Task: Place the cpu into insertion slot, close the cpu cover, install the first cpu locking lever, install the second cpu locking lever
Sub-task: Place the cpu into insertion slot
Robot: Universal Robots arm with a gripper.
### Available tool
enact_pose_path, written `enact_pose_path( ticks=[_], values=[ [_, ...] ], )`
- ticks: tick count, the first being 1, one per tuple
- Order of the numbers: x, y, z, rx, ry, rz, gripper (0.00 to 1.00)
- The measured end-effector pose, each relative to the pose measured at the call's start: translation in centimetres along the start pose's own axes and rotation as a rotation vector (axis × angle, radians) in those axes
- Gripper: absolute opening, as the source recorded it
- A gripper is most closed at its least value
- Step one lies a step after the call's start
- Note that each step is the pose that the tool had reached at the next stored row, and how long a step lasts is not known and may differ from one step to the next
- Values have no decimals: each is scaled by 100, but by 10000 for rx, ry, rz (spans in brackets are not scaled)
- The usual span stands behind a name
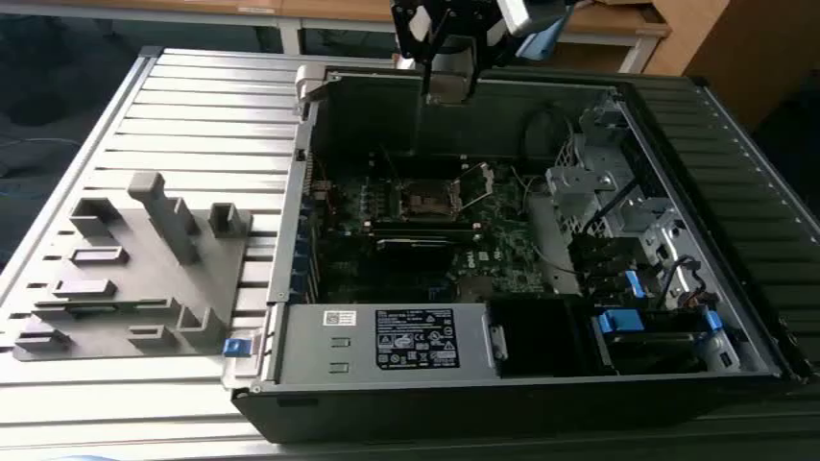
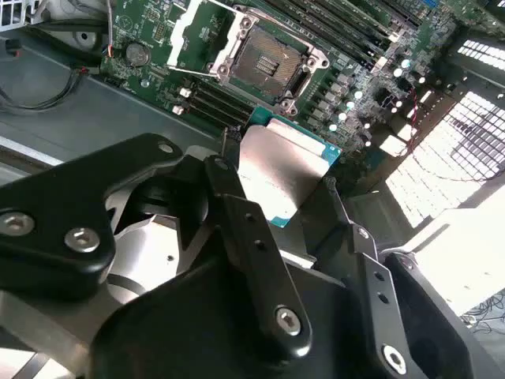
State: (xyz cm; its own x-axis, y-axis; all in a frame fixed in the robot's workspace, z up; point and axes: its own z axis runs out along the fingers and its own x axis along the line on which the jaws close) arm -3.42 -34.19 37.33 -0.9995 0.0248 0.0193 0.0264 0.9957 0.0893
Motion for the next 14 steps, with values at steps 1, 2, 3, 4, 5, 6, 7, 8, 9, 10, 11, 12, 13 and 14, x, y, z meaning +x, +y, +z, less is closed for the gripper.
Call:
enact_pose_path(
  ticks=[1, 2, 3, 4, 5, 6, 7, 8, 9, 10, 11, 12, 13, 14],
  values=[
    [0, 0, 0, 1, 0, 0, 54],
    [0, 0, 1, 0, 0, 0, 54],
    [0, 0, 2, 1, 0, -1, 54],
    [0, 0, 2, 0, 0, 0, 54],
    [0, 0, 3, 0, 0, 0, 54],
    [0, 0, 5, -2, -1, 0, 54],
    [0, 0, 8, -3, -1, 0, 54],
    [0, -1, 11, -1, 0, 0, 54],
    [0, -1, 16, -1, -1, 0, 54],
    [0, -2, 22, -1, 0, 0, 54],
    [0, -3, 28, -1, 0, 0, 54],
    [-1, -3, 33, 0, 0, 0, 54],
    [-1, -3, 38, 1, 0, 0, 54],
    [-1, -4, 42, 0, 0, 0, 54]
  ],
)
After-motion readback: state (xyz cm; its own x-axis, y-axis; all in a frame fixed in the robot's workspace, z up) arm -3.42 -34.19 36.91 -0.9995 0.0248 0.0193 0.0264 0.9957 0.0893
